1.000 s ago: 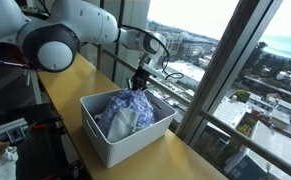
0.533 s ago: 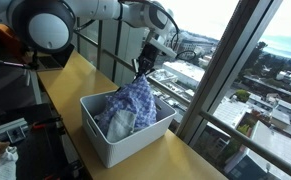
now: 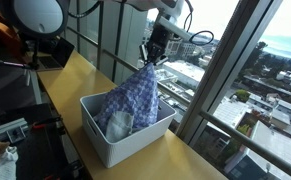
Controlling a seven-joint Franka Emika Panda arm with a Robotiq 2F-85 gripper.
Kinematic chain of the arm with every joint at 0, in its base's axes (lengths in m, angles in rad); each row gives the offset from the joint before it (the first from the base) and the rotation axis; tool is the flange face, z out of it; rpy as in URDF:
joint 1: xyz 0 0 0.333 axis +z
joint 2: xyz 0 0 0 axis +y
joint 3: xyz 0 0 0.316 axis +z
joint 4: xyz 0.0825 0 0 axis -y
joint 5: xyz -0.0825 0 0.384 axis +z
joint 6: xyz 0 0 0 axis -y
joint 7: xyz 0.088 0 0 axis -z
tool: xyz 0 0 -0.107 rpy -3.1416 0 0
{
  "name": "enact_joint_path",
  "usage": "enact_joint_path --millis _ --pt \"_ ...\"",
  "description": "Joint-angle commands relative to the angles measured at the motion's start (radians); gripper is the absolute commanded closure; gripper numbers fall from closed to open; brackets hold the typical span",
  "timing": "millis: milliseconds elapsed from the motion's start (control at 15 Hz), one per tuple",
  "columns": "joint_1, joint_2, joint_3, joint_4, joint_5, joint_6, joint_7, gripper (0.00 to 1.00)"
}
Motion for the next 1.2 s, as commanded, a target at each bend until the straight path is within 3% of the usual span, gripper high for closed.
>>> enact_joint_path --millis 0,600,1133 --pt "0.001 -0.042 -0.008 -0.018 -0.011 -0.025 -0.014 0.98" --pt "0.025 -0.064 0.021 -0.018 0.028 -0.014 0.027 0.98" --pt "0.071 0.044 0.101 0.029 0.162 -0.056 0.180 0.98"
